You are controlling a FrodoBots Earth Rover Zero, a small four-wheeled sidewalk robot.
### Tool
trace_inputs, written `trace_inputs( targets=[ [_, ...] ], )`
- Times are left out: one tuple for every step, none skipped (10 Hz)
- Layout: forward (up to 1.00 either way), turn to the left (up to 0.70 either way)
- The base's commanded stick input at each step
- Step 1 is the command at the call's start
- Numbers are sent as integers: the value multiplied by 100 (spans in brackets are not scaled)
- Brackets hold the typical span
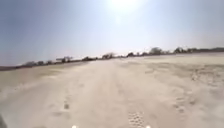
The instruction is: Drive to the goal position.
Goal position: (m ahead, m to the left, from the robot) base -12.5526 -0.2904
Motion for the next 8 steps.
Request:
trace_inputs(
  targets=[
    [70, 0],
    [70, 0],
    [70, 0],
    [70, 0],
    [70, 0],
    [70, 0],
    [70, 0],
    [70, 0]
  ],
)
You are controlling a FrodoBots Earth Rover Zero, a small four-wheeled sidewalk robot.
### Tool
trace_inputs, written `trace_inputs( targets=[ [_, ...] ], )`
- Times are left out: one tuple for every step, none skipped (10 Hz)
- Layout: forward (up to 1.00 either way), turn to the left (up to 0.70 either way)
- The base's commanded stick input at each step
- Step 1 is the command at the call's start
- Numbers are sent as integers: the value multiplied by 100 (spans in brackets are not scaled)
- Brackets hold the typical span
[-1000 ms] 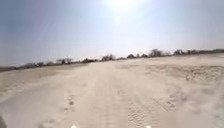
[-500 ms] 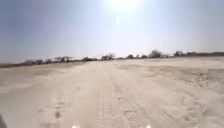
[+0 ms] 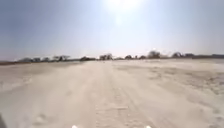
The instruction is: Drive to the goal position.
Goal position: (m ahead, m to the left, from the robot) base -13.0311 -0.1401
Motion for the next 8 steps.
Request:
trace_inputs(
  targets=[
    [70, 0],
    [70, 0],
    [70, 0],
    [70, 0],
    [70, 0],
    [70, 0],
    [70, 0],
    [70, 0]
  ],
)
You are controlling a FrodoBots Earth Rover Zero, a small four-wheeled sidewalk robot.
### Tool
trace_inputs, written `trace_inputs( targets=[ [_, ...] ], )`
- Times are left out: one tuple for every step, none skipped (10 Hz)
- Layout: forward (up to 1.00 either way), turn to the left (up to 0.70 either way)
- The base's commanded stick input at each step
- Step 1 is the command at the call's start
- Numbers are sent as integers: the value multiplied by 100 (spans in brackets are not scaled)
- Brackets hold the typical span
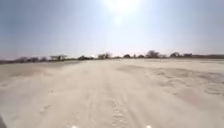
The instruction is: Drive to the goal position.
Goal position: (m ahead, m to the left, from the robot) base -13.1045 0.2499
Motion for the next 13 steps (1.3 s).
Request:
trace_inputs(
  targets=[
    [70, 0],
    [70, 4],
    [70, 20],
    [70, 35],
    [70, 35],
    [70, 35],
    [70, 0],
    [70, 0],
    [70, 0],
    [70, 0],
    [70, 0],
    [70, 0],
    [70, 0]
  ],
)
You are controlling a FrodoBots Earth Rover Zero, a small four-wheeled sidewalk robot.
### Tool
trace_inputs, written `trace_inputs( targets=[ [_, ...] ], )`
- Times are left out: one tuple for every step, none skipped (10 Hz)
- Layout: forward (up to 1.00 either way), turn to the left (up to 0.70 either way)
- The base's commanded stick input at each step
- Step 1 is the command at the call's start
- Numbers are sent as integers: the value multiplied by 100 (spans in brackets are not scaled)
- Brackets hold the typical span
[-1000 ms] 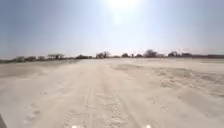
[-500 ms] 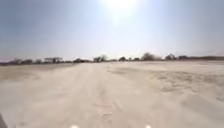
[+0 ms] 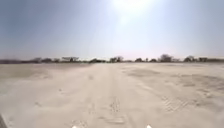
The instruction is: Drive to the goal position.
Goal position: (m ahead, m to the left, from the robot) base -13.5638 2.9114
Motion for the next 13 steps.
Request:
trace_inputs(
  targets=[
    [70, 0],
    [70, 0],
    [70, 0],
    [70, 0],
    [70, 0],
    [70, 0],
    [70, 0],
    [70, 0],
    [70, 0],
    [70, 0],
    [70, 0],
    [70, 0],
    [70, 0]
  ],
)
